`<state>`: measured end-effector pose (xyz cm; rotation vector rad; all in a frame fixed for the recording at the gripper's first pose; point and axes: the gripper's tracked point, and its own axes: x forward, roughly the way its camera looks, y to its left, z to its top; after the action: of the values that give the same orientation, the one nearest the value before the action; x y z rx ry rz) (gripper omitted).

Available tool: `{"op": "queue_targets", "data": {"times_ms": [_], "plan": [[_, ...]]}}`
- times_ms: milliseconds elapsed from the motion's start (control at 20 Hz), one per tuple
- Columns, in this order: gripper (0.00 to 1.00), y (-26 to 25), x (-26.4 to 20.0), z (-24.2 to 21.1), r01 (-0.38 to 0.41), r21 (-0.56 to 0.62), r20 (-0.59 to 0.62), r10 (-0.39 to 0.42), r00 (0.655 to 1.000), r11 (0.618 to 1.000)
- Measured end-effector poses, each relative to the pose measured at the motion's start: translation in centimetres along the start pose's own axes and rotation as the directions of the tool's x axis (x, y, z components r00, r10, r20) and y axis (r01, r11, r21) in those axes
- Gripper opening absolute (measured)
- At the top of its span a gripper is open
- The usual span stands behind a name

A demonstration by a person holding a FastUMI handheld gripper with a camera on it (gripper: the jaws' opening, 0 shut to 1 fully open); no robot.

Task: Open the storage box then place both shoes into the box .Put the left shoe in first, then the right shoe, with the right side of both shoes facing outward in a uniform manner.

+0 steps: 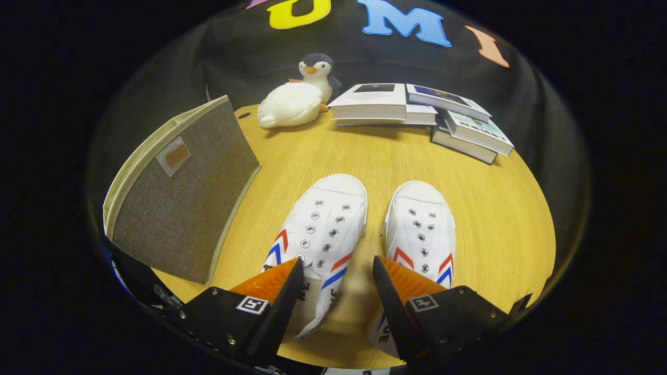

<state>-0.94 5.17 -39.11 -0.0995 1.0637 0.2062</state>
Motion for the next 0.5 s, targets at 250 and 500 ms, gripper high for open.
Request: {"op": "queue_targets", "data": {"times_ms": [250,500], "plan": [[0.44,0.79,0.36,-0.43,-0.047,0.066,-0.035,0.050,0.998,0.997],[0.02,0.33,0.04,-0.59,-0.038,0.270,-0.060,0.056,0.997,0.962]]}}
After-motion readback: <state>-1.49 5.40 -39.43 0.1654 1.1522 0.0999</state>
